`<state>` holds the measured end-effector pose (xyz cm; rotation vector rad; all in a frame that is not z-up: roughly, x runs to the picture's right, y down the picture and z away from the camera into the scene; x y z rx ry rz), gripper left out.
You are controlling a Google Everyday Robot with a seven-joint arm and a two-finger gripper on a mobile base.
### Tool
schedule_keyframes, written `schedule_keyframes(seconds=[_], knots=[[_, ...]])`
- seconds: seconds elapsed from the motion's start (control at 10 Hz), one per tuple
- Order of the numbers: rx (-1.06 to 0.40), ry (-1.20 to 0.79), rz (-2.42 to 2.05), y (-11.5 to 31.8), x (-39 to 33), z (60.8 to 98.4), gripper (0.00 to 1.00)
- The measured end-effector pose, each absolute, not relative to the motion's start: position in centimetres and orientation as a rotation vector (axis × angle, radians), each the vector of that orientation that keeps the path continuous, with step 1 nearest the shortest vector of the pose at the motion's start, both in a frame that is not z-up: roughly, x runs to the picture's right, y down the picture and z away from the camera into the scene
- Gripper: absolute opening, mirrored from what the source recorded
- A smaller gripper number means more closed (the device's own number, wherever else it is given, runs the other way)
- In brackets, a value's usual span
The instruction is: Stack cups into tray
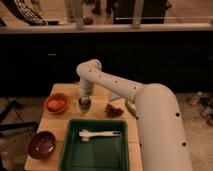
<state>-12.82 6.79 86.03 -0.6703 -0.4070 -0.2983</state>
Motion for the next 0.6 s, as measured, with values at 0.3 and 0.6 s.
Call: schedule_keyframes(seconds=[0.3,0.6], knots=[[-0.590,-0.376,-0.271,5.8,-10.8,81.9,0.00],[-0.549,-0.347,-0.249,7.3,-9.9,78.9,0.00]])
